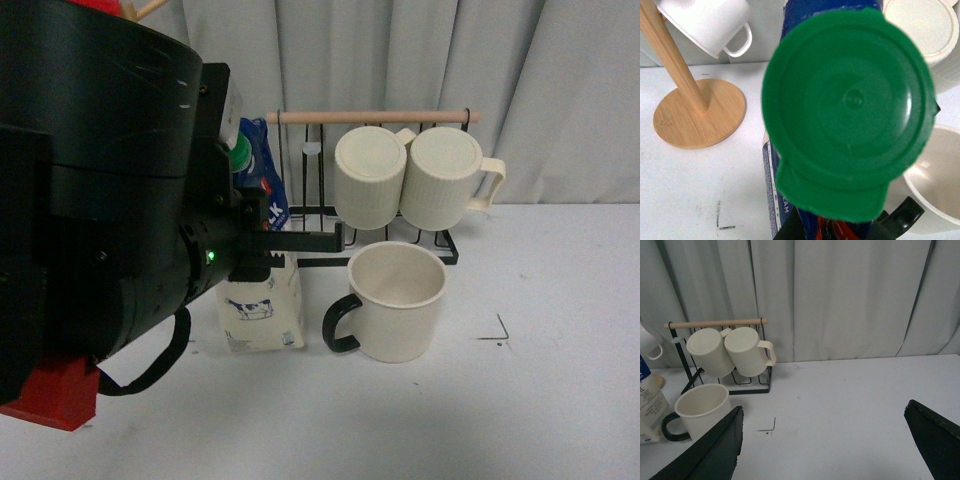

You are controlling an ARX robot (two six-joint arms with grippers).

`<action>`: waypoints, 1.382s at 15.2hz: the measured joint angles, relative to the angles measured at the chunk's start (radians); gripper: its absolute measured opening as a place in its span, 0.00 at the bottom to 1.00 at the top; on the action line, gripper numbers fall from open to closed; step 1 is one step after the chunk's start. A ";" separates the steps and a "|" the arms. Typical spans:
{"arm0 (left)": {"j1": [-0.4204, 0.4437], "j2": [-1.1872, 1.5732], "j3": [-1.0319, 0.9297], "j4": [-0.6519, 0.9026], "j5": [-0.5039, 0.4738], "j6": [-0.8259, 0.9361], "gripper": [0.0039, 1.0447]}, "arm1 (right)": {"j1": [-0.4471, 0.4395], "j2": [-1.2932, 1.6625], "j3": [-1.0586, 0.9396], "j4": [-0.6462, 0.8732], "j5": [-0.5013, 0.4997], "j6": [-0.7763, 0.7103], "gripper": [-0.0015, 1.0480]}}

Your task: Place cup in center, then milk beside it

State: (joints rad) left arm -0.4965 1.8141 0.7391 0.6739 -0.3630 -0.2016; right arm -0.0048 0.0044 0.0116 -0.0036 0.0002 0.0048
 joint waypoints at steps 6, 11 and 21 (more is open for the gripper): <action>-0.020 0.054 0.004 0.069 -0.017 -0.007 0.09 | 0.000 0.000 0.000 0.000 0.000 0.000 0.94; -0.028 -0.060 -0.066 0.116 0.157 0.038 0.65 | 0.000 0.000 0.000 0.000 0.000 0.000 0.94; 0.227 -0.428 -0.552 0.361 0.306 0.259 0.73 | 0.000 0.000 0.000 0.000 0.000 0.000 0.94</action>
State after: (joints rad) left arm -0.2699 1.3861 0.1867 1.0351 -0.0574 0.0570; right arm -0.0048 0.0044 0.0116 -0.0032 -0.0002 0.0048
